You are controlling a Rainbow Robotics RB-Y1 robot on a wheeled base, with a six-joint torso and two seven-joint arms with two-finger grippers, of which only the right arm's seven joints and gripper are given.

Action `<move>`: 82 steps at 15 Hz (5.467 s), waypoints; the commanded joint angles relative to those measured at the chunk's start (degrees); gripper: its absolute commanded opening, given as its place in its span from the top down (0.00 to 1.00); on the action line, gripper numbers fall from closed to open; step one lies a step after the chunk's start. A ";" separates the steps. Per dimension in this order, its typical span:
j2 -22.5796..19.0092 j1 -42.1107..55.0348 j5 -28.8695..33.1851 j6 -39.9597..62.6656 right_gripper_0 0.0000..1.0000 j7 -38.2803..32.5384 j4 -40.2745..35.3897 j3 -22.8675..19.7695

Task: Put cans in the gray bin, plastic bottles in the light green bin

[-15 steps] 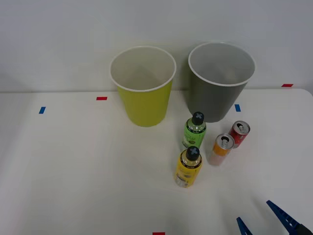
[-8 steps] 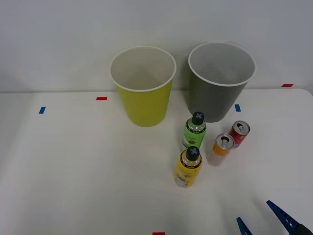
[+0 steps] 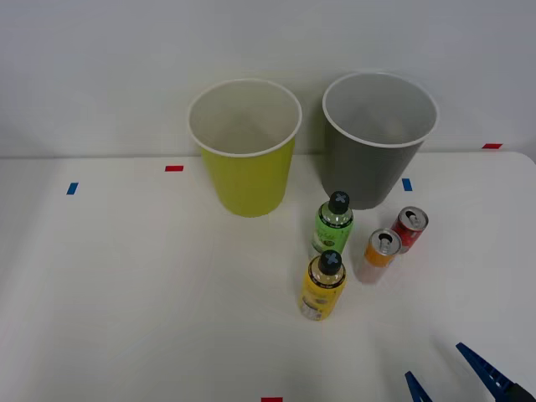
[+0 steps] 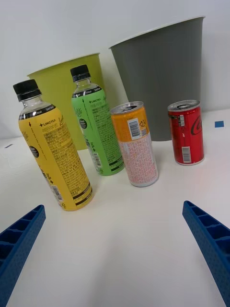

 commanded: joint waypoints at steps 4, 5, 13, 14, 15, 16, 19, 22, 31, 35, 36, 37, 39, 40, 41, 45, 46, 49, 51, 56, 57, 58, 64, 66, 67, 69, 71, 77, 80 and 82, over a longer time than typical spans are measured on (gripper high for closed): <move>0.00 0.00 0.00 0.00 0.00 0.00 0.00 0.00; 0.00 0.00 0.00 0.00 0.00 0.00 0.00 0.00; 0.00 0.00 0.00 0.00 0.00 0.00 0.00 0.00; 0.00 0.00 0.00 0.00 0.00 0.00 0.00 0.00; 0.00 0.00 0.00 0.00 0.00 0.00 0.00 0.00; 0.00 0.00 0.00 0.00 0.00 0.00 0.00 0.00; 0.62 -0.35 -3.69 -2.46 0.00 0.79 2.99 1.23; -0.35 -0.88 -4.83 -4.04 0.00 2.28 2.99 1.41; -7.47 -7.03 -13.01 -0.26 0.00 17.93 3.08 11.95; -8.00 -10.19 -15.12 4.04 0.00 19.51 3.08 12.30; -7.91 -10.55 -15.64 4.39 0.00 19.69 2.99 12.39; -7.82 -10.81 -16.17 4.83 0.00 19.95 2.99 12.39; -7.82 -11.69 -16.52 5.63 0.00 20.39 3.08 12.39; -7.82 -12.22 -16.52 6.50 0.00 20.57 2.99 12.48; -7.82 -12.83 -16.52 7.29 0.00 20.65 2.99 12.83; -7.47 -17.14 -18.54 13.71 0.00 21.88 3.08 14.33; -7.47 -18.54 -19.42 15.64 0.00 22.06 2.99 15.29; -7.38 -22.50 -19.78 20.13 0.00 22.24 2.99 16.00; -7.38 -24.78 -19.78 22.94 0.00 22.76 3.08 16.70; -7.03 -28.65 -19.78 24.35 0.00 24.35 6.24 16.70; -6.68 -29.62 -19.95 24.35 0.00 24.61 7.29 16.52; -6.33 -30.23 -20.30 24.43 0.00 24.78 7.91 16.44; -5.54 -32.17 -20.48 27.51 0.00 25.84 8.26 16.00; -5.71 -32.43 -20.48 27.60 0.00 26.10 8.17 16.00; -5.80 -32.43 -20.39 27.60 0.00 26.28 8.26 16.08; -6.15 -32.43 -20.39 27.69 0.00 26.28 8.26 16.44; -6.24 -32.61 -20.39 27.69 0.00 26.37 8.26 16.79; -6.68 -33.13 -20.39 28.30 0.00 26.63 8.17 16.87; -7.12 -32.87 -20.48 28.30 0.00 26.72 8.17 17.14; -7.29 -32.87 -20.48 28.30 0.00 26.81 8.26 17.14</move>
